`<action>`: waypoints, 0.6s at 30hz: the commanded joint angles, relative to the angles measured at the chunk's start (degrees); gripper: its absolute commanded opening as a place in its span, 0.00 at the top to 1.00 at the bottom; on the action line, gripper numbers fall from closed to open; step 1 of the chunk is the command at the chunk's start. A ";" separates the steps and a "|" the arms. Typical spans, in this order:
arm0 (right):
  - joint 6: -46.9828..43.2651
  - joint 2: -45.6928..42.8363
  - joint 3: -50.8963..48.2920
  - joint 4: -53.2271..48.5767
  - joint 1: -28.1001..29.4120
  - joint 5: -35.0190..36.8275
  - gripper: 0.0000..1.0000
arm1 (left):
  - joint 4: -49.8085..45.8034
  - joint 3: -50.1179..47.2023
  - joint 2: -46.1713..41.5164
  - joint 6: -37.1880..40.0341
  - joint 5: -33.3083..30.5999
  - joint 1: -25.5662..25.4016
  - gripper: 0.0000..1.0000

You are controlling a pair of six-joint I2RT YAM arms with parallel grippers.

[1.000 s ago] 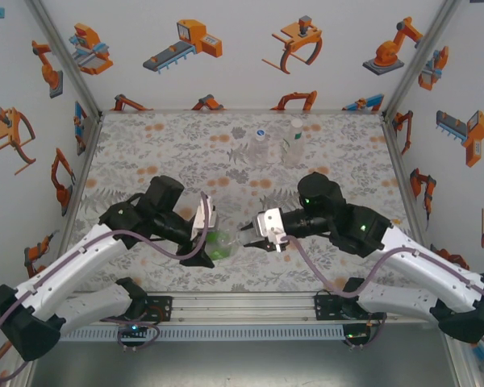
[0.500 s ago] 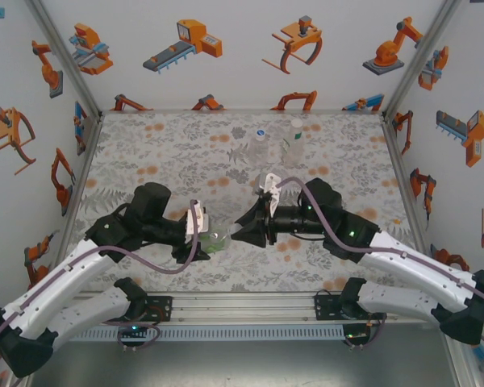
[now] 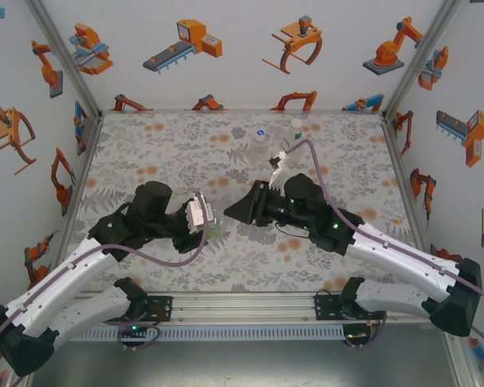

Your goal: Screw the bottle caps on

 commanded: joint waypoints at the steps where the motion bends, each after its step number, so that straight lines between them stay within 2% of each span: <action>1: 9.44 1.36 0.91 -4.69 0.47 0.66 0.99 | 9.56 1.38 0.25 -0.89 -1.53 -0.75 1.00; 3: 9.11 1.81 1.36 -3.53 0.37 -0.04 0.95 | 9.55 1.45 0.19 -0.79 -1.01 -0.74 1.00; 6: 6.94 1.94 2.68 -4.05 0.33 -0.29 0.83 | 9.46 1.38 -0.05 -0.49 0.84 -0.81 1.00; 11: -0.21 0.14 3.73 -3.78 0.35 0.48 0.54 | 9.09 1.45 -0.16 0.03 4.07 -0.83 1.00; 18: -10.50 -2.89 6.69 -7.98 0.37 1.99 0.37 | 8.17 1.90 0.48 0.24 4.88 -0.80 1.00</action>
